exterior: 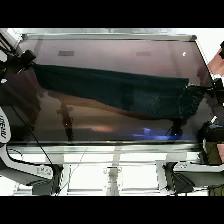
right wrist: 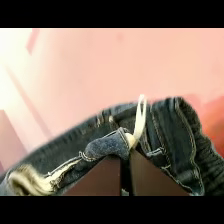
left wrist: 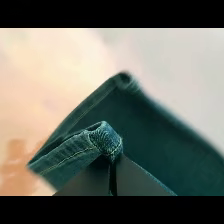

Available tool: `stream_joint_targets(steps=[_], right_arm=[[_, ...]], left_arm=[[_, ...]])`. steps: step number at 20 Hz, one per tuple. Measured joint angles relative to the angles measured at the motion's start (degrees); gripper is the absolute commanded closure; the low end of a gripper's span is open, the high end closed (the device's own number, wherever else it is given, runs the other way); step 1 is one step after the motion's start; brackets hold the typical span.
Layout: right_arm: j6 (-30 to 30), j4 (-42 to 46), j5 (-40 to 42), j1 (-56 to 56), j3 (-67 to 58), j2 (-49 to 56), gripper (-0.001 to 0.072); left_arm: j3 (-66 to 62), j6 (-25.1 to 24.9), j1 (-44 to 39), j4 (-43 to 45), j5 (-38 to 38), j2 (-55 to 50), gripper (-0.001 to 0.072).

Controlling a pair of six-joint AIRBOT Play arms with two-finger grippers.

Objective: Fold the clothes and pants, and hang the long-sleeved shirts on hangers.

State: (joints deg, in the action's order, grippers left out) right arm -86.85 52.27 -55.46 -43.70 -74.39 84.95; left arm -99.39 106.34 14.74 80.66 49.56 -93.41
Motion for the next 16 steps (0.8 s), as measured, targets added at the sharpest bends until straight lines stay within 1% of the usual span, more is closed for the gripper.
stream_joint_targets(steps=[3, 7, 11, 12, 13, 14, 15, 16], right_arm=[[-0.68, -1.42, 2.78, 0.28, 0.00, 1.46, 0.0679], [-1.03, -3.06, 6.47, 1.70, 0.00, 3.98, 0.0680], [-1.09, -4.68, 11.26, 4.04, -0.04, 6.75, 0.0679], [-0.98, -5.51, 12.31, 4.70, -0.17, 7.63, 0.0673], [-0.46, -6.27, 13.07, 5.25, -0.55, 8.61, 0.0611], [0.17, -7.30, 13.33, 5.84, -1.25, 9.79, 0.0472], [0.74, -8.26, 13.40, 6.32, -2.25, 10.95, 0.0337], [1.18, -9.16, 13.03, 6.84, -3.69, 12.11, 0.0277]], left_arm=[[0.00, 1.14, -0.50, -1.31, -3.98, -2.19, 0.0680], [0.00, 1.49, -1.16, -2.56, -7.80, -5.46, 0.0680], [-0.07, 1.66, -1.75, -4.28, -13.27, -7.80, 0.0680], [-0.07, 1.66, -1.90, -4.76, -15.10, -8.44, 0.0677], [-0.07, 1.66, -2.01, -5.42, -16.76, -9.16, 0.0670], [-0.15, 1.66, -2.14, -6.29, -18.62, -10.05, 0.0584], [-0.55, 1.66, -2.25, -7.30, -20.41, -11.04, 0.0385], [-1.44, 1.64, -2.27, -8.81, -21.64, -12.35, 0.0257]])
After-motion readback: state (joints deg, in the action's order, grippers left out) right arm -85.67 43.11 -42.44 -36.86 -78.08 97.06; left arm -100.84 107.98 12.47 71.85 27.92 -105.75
